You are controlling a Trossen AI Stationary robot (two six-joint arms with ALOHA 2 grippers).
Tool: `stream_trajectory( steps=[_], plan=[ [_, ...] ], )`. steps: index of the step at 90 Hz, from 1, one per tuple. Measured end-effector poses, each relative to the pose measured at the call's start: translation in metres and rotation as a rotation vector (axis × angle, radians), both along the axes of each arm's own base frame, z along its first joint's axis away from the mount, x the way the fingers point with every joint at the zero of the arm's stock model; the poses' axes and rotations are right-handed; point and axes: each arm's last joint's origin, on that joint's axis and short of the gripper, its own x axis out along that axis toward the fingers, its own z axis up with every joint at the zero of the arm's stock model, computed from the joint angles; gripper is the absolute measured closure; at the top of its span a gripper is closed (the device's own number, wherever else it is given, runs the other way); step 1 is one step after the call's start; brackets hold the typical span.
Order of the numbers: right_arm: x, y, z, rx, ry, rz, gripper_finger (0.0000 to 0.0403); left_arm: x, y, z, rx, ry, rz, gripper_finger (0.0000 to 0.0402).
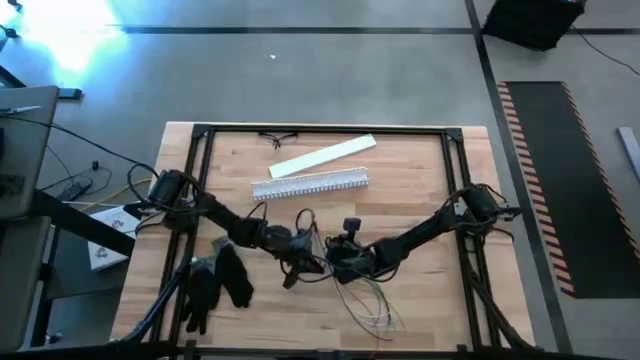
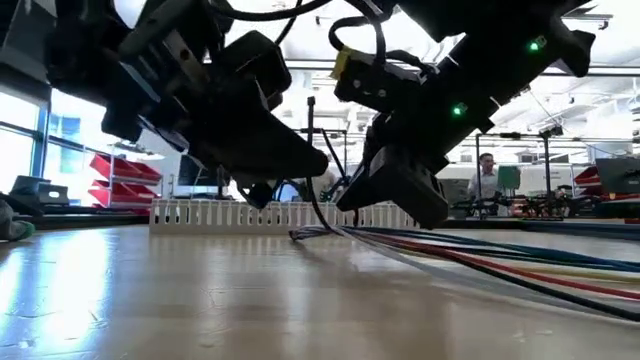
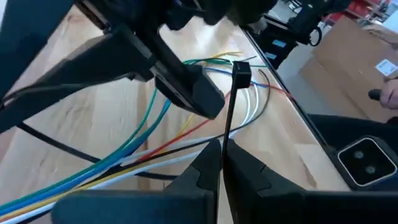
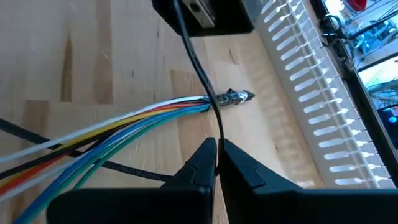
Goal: Ziptie cables
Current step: Wrap the black zip tie on the cable
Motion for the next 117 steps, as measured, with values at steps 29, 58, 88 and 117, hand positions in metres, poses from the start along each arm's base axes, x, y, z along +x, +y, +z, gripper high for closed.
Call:
stream_trajectory(
  steps=[29,58,88,117],
  plan=[
    [0.001,0.005,0.003,-0.066,-0.019,0.026,0.0403,0.002,0.007,0.000,-0.071,0.027,-0.025,0.0402],
    [0.002,0.006,0.005,-0.094,-0.019,0.052,0.0403,0.002,0.008,0.002,-0.109,0.029,-0.034,0.0402],
    [0.003,0.010,0.007,-0.130,-0.034,0.075,0.0403,0.002,0.008,0.002,-0.111,0.032,-0.036,0.0402],
    [0.004,0.010,0.008,-0.182,-0.026,0.077,0.0403,0.002,0.008,0.001,-0.111,0.033,-0.036,0.0402]
  ],
)
